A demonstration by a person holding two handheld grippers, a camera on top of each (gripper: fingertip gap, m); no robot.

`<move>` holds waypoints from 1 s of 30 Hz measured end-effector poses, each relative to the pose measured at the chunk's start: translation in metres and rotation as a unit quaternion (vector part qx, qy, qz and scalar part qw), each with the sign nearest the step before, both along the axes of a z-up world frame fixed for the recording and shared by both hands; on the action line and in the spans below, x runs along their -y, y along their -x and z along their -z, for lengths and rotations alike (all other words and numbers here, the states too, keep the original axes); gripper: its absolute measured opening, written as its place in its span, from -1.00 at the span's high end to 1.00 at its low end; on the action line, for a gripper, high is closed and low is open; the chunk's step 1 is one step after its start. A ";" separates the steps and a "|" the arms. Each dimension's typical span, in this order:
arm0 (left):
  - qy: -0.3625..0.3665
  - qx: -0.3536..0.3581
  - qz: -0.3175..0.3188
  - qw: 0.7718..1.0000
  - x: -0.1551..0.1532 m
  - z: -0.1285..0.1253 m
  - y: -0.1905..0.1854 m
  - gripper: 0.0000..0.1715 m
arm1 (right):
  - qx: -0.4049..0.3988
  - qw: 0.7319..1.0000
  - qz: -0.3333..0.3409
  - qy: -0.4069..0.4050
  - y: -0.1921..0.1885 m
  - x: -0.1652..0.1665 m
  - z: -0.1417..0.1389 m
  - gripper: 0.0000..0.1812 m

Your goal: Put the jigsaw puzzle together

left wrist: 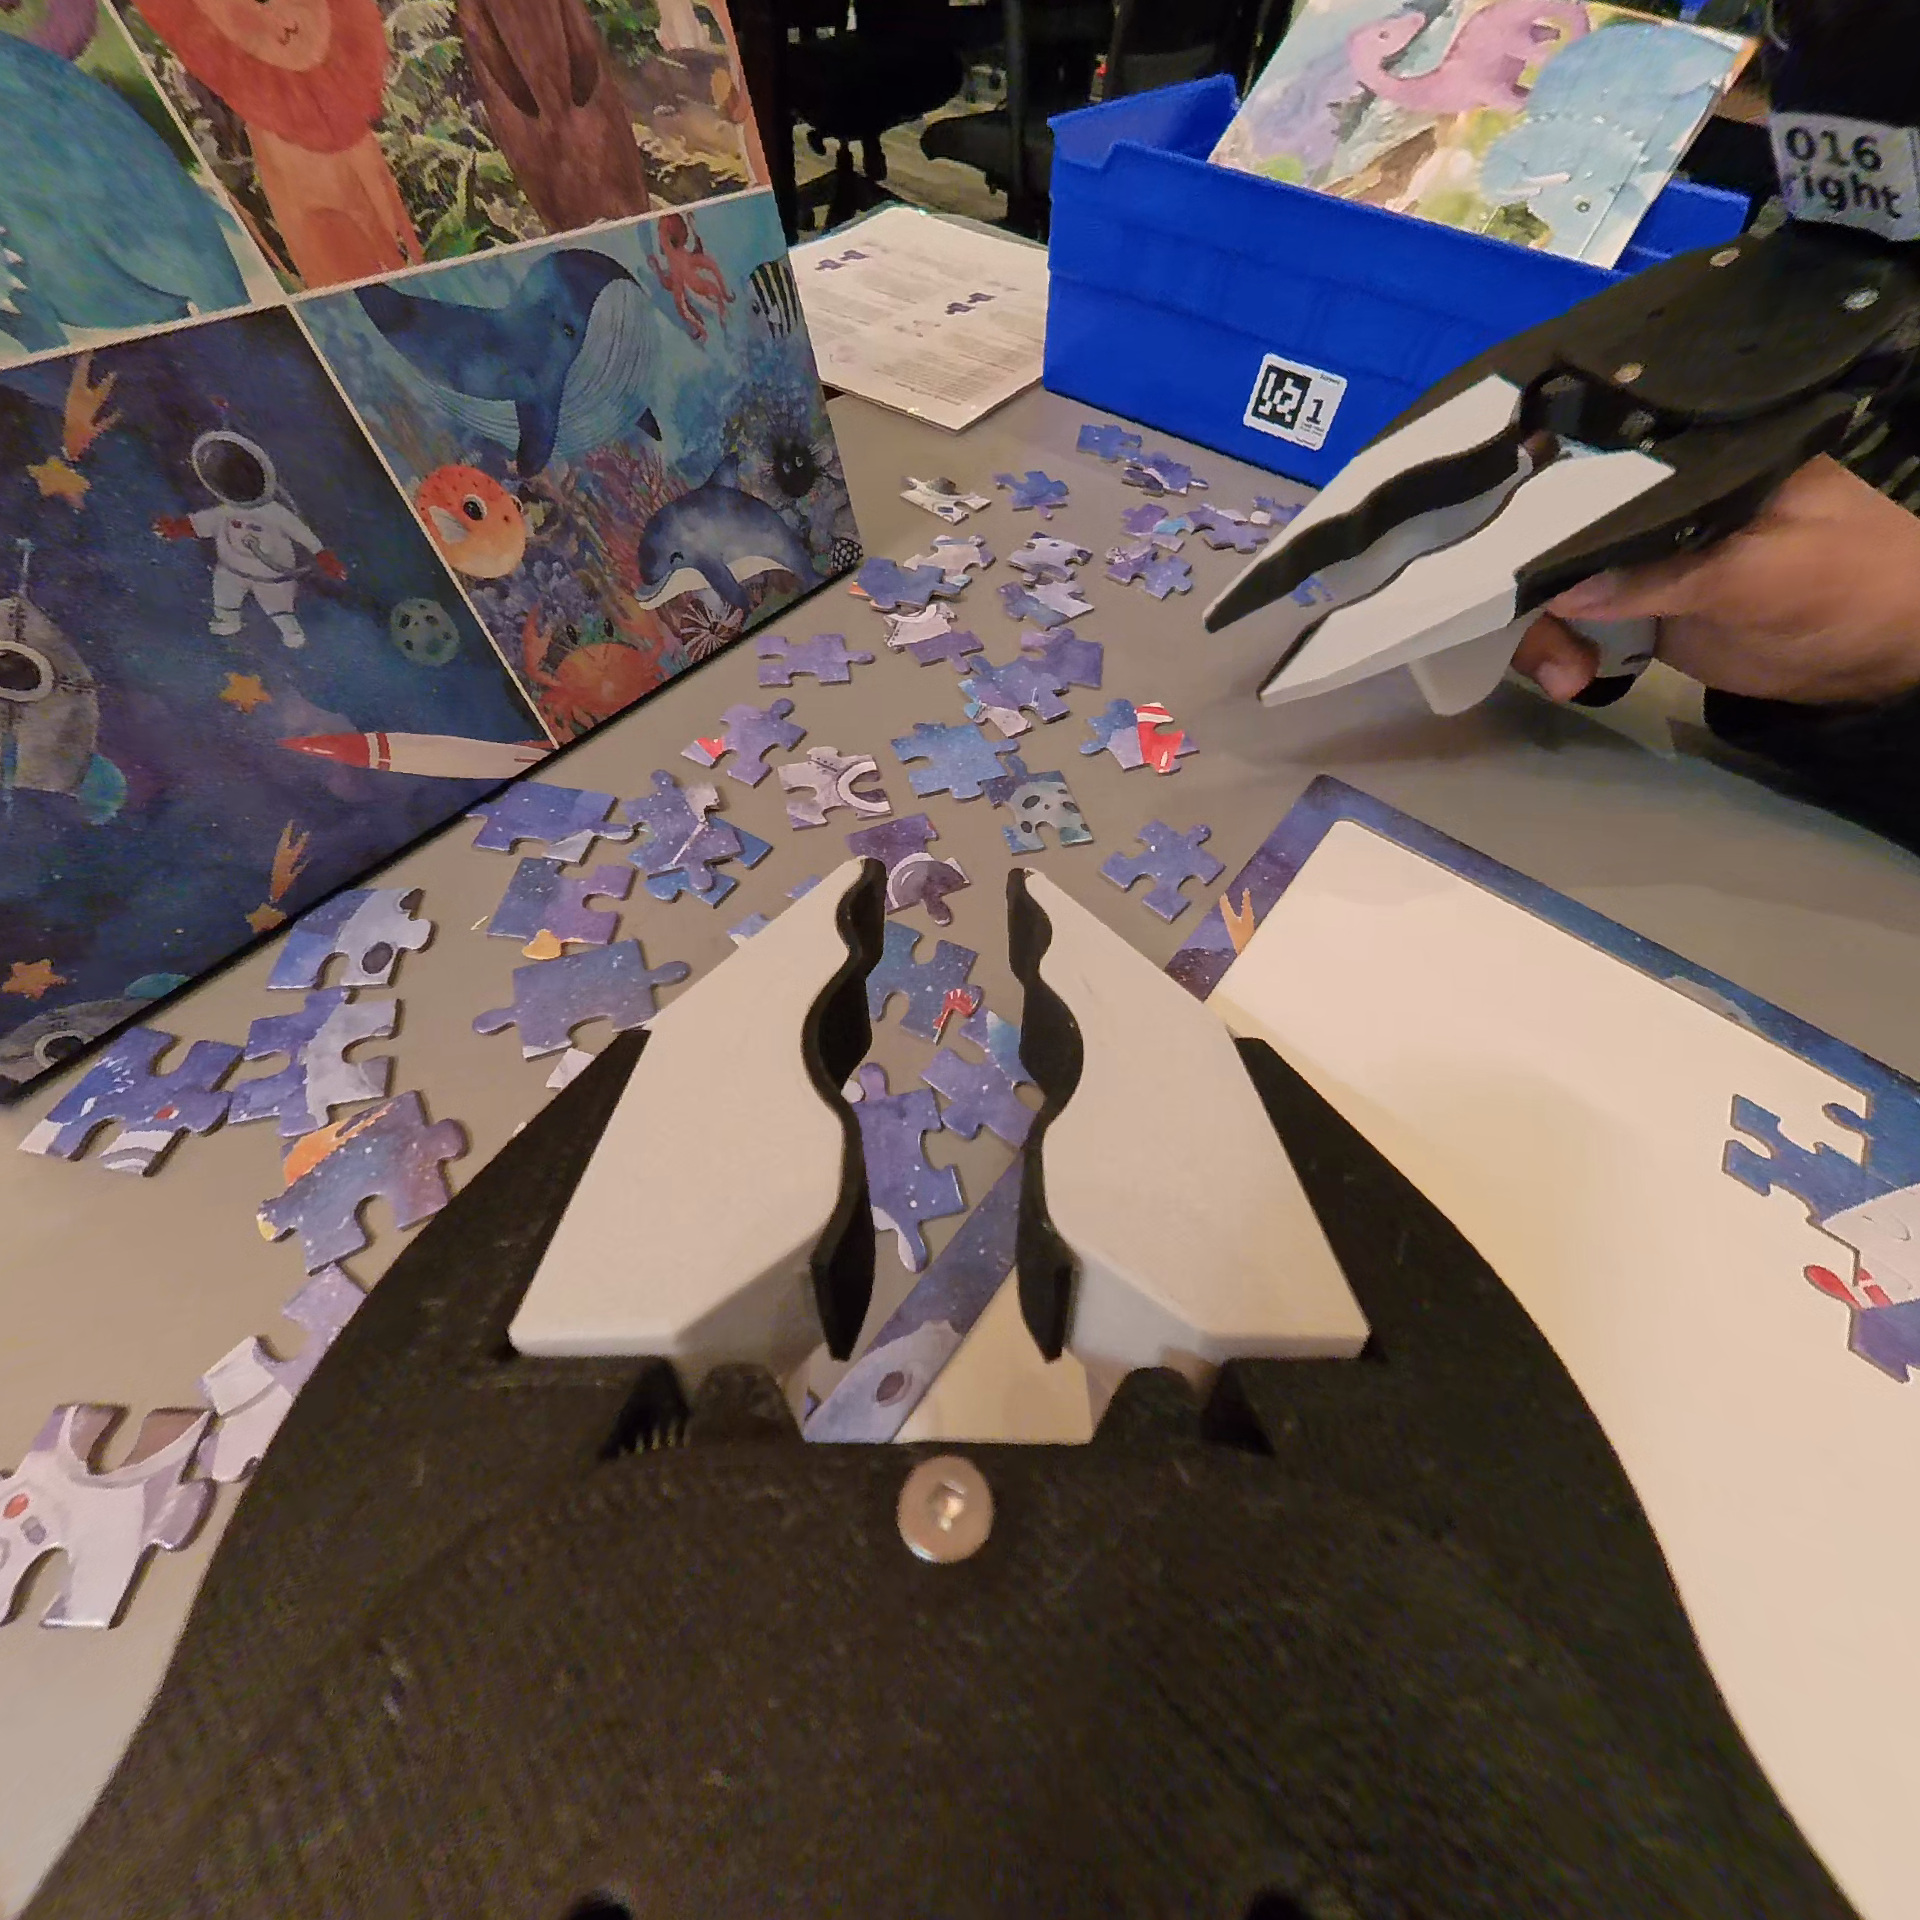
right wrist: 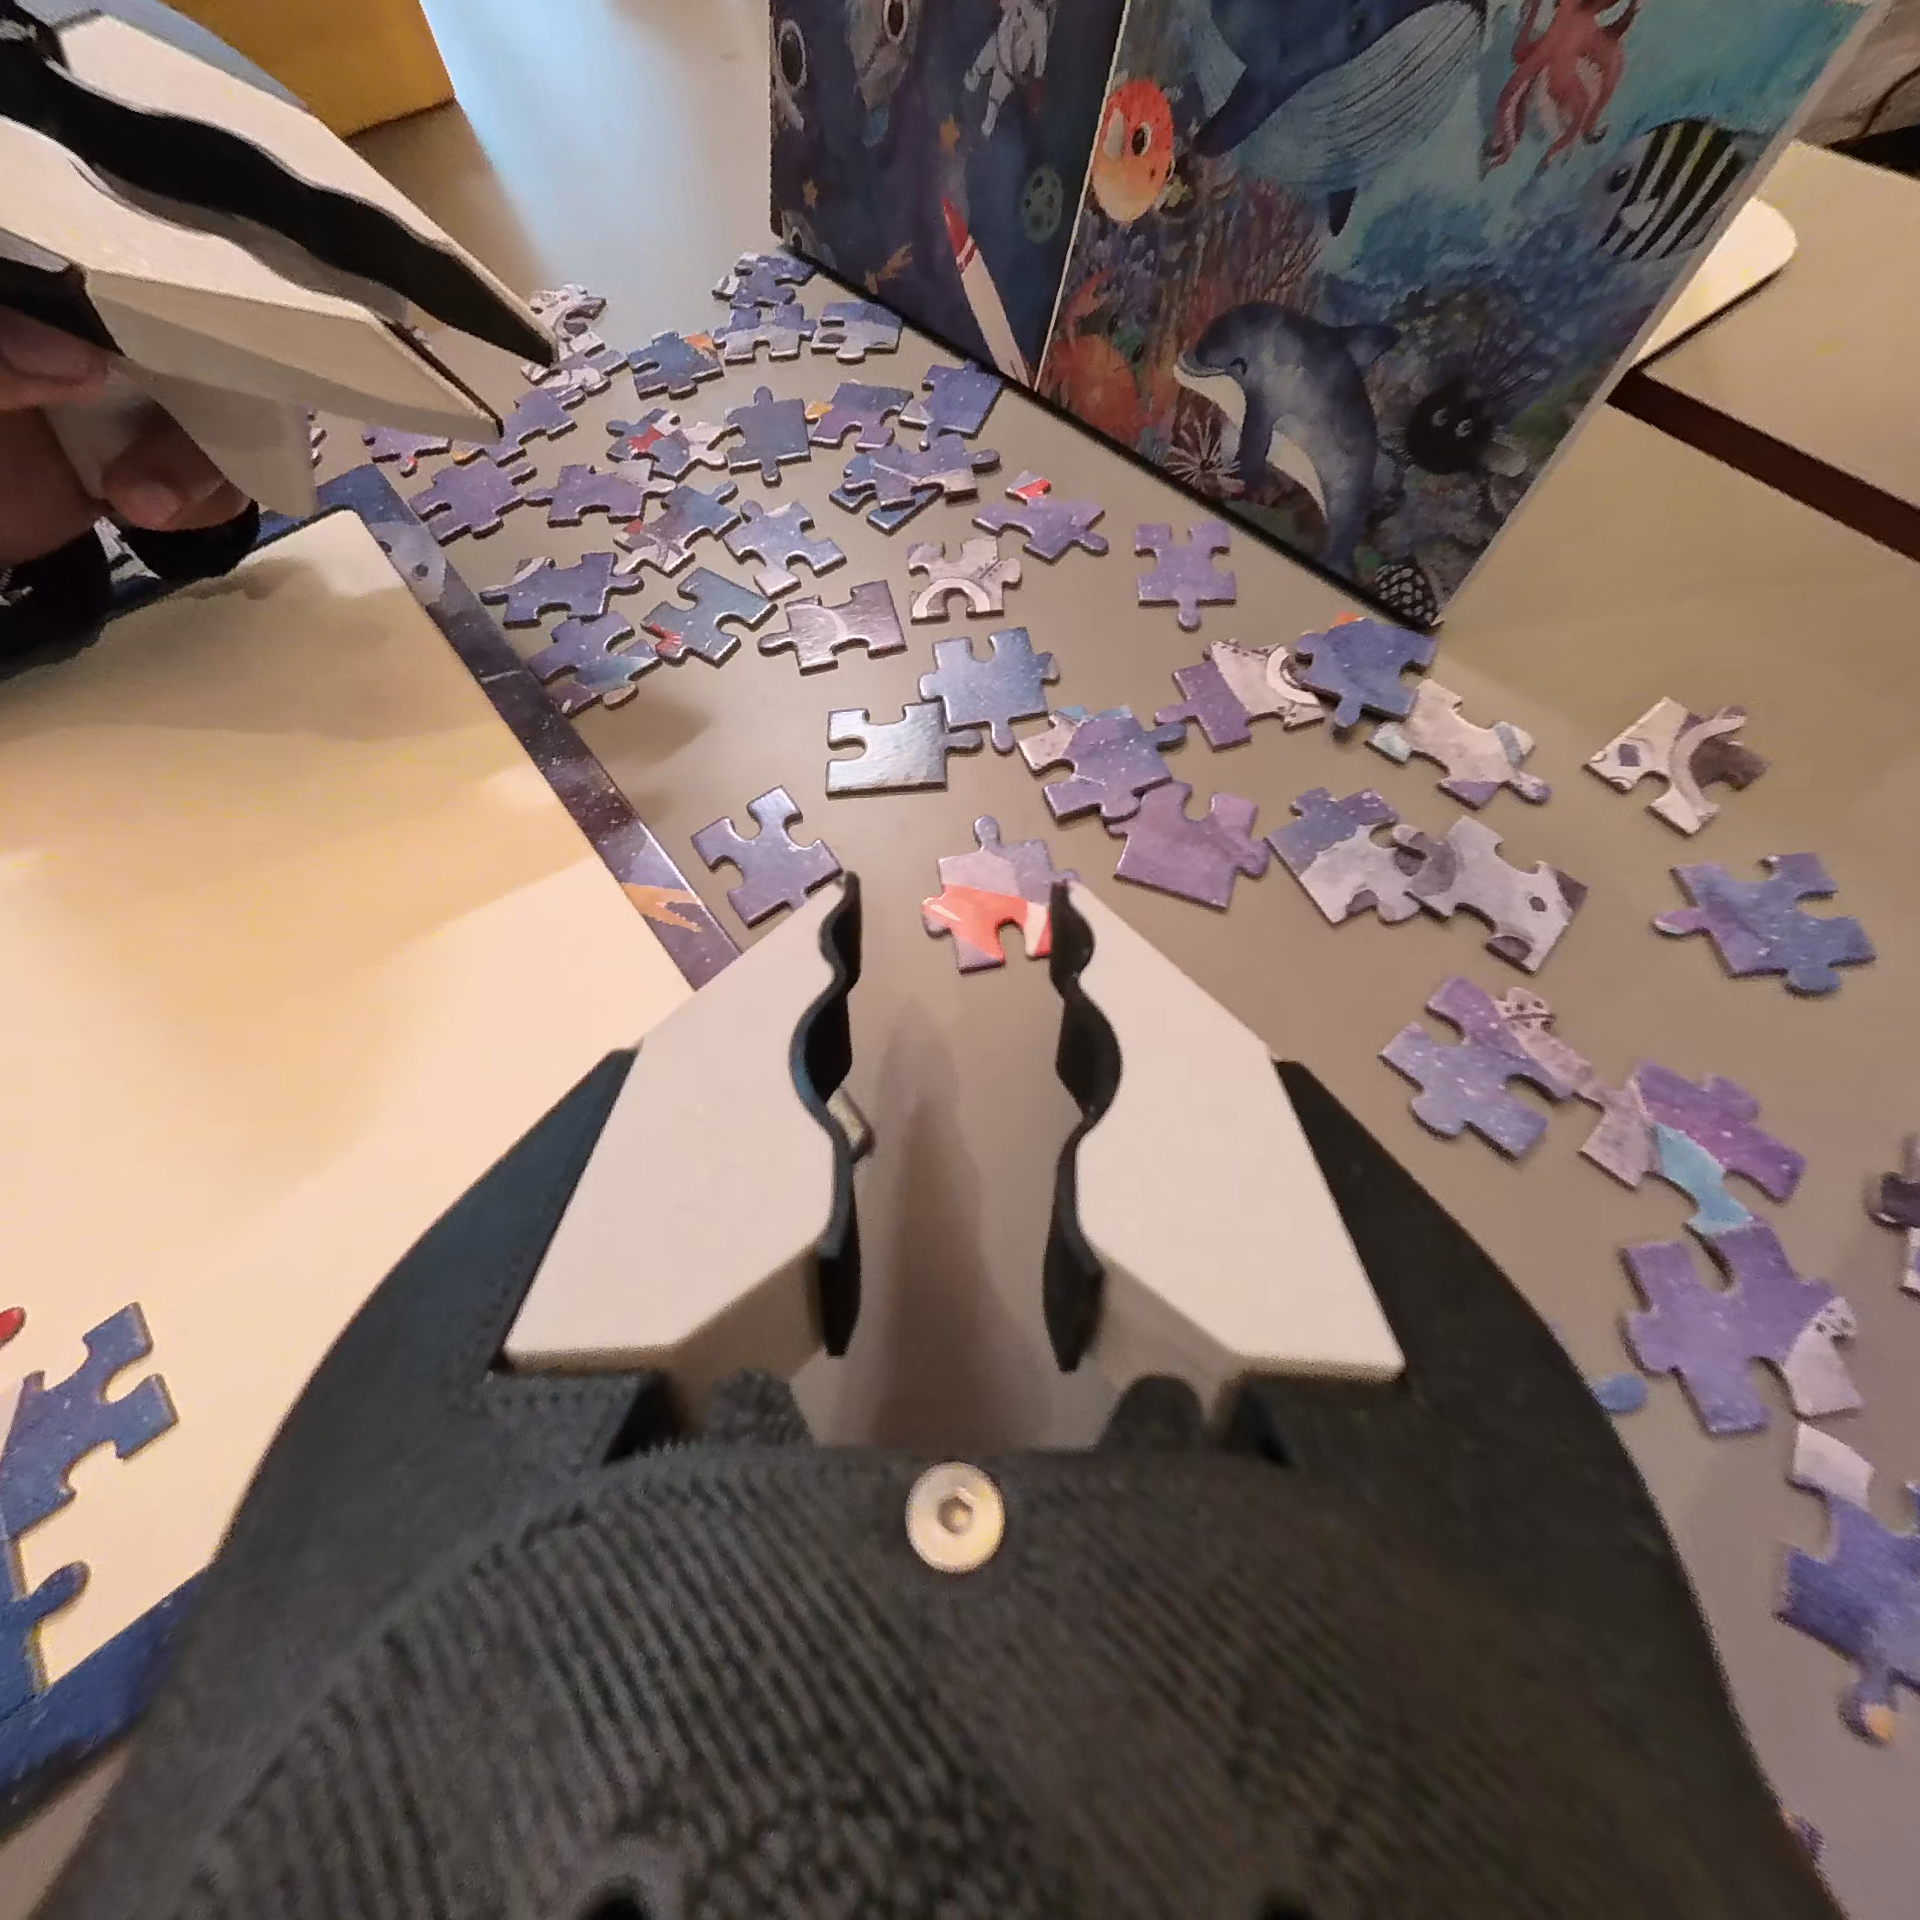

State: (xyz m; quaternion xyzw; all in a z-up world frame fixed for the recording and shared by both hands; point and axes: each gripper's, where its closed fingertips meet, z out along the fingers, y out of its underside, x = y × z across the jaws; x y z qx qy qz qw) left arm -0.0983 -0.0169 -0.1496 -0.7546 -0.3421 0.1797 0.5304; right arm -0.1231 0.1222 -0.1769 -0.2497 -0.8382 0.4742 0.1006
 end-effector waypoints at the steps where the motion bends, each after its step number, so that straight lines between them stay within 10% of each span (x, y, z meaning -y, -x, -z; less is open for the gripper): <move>1: 0.000 0.000 0.000 1.000 0.000 0.000 0.000 0.73 | -0.002 1.000 0.002 0.003 0.001 -0.001 -0.001 0.62; 24: 0.006 -0.002 0.018 1.000 -0.009 0.000 -0.005 0.73 | -0.006 1.000 -0.004 0.016 0.006 -0.007 0.001 0.62; 30: 0.006 -0.001 0.026 1.000 -0.012 0.000 -0.008 0.72 | -0.074 0.988 -0.134 -0.027 -0.022 0.010 0.007 0.59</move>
